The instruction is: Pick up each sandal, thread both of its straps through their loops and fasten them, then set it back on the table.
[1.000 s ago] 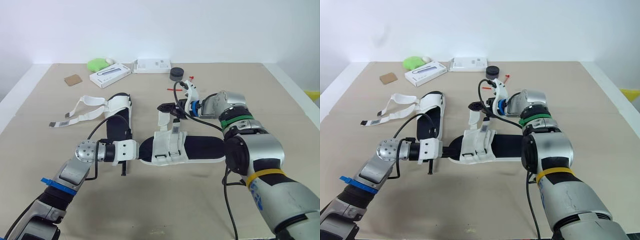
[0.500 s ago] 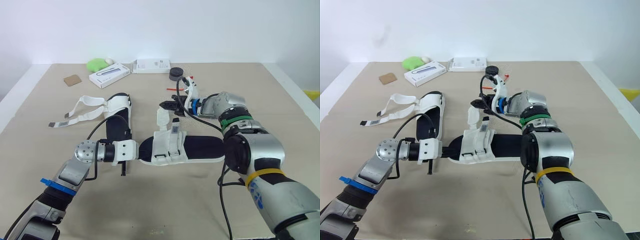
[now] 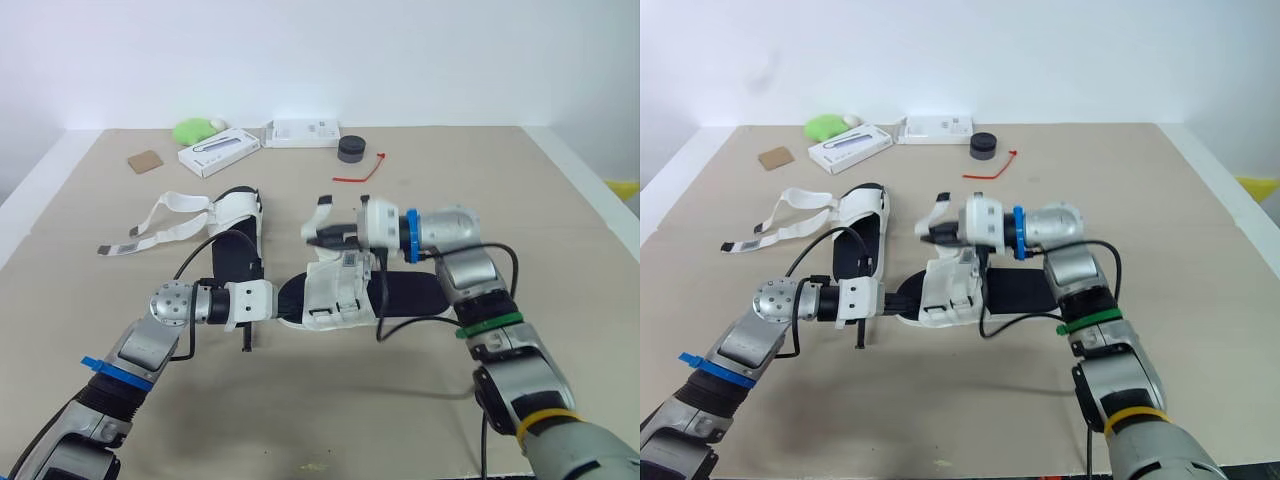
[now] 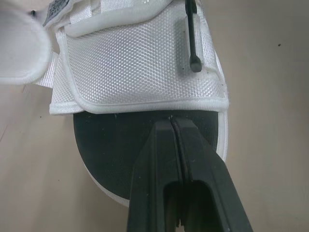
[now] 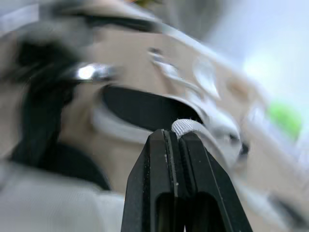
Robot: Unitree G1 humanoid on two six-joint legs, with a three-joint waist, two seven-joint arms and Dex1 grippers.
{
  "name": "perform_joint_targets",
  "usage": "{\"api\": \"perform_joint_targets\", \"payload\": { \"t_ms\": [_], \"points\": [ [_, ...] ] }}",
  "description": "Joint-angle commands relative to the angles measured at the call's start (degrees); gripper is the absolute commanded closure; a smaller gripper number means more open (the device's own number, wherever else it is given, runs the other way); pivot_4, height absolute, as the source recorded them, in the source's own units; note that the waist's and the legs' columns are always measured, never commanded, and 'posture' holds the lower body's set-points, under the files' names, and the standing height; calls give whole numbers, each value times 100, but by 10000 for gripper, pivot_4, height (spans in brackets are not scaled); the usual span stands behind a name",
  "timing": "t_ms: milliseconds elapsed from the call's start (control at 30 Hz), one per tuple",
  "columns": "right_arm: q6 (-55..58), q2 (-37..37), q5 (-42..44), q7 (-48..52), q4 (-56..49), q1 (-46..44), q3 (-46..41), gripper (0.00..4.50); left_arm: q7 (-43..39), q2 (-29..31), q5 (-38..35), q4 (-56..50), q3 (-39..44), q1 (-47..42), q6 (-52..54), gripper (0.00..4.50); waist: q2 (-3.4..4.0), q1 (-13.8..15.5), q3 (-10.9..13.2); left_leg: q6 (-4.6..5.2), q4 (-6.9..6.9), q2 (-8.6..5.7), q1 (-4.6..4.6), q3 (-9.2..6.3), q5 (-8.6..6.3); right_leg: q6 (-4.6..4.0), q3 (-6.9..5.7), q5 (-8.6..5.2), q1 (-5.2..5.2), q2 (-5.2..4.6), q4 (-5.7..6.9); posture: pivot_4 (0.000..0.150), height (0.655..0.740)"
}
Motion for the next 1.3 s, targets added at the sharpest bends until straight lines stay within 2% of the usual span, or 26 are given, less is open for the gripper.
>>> {"api": "perform_joint_targets", "payload": {
  "t_ms": [33, 133, 367, 500, 600, 967, 1167, 1300],
  "points": [
    [-3462, -419, -1198, -464, 491, -146, 215, 44722, -138, 89, 248, 188, -320, 247, 109, 45000, -3, -3, 1, -1, 0, 0, 12, 5, 0, 2, 5, 1, 8, 1, 0, 1500, 7400],
    [-4400, -356, -1896, -1039, 878, -341, 88, 44722, -146, 81, 245, 209, -328, 228, 108, 45000, -8, -24, 8, 4, -15, 3, 93, 21, -2, -2, 23, -3, 79, 9, -5, 1500, 7400],
    [-5167, -254, -3267, -1925, 878, -430, -343, 44722, -175, 72, 211, 251, -313, 164, 143, 45000, -17, -55, 3, 5, -14, 4, 119, 16, -2, -4, 27, -9, 103, 11, -1, 1500, 7400],
    [-5185, -222, -4425, -2741, 539, -494, -829, 44722, -175, 83, 201, 251, -309, 159, 166, 45000, -17, -55, 3, 6, -15, 0, 116, 18, -4, -1, 28, -11, 101, 7, 0, 1500, 7400],
    [-5171, -251, -4752, -3201, 561, -529, -837, 44722, -173, 85, 193, 247, -310, 159, 184, 45000, -17, -58, 3, 7, -15, -1, 115, 17, -4, 0, 29, -12, 100, 7, 0, 1500, 7400],
    [-5097, -425, -6766, -5805, -838, -529, -1155, 44722, -169, 62, 170, 269, -300, 151, 213, 45000, -17, -63, 3, 8, -15, -9, 114, 18, -4, 8, 48, -18, 99, 13, 6, 1500, 7400],
    [-4774, -791, -7560, -7144, -1069, -542, -677, 44722, -174, 48, 173, 298, -301, 119, 213, 45000, -17, -64, 3, 7, -14, -18, 113, 19, -4, 20, 66, -25, 99, 13, 7, 1500, 7400],
    [-4464, -987, -7509, -7236, -595, -598, -243, 44722, -182, 47, 177, 291, -309, 127, 216, 45000, -18, -77, 2, 8, -14, -24, 114, 28, -4, 28, 83, -29, 99, 13, 6, 1500, 7400]
  ]
}}
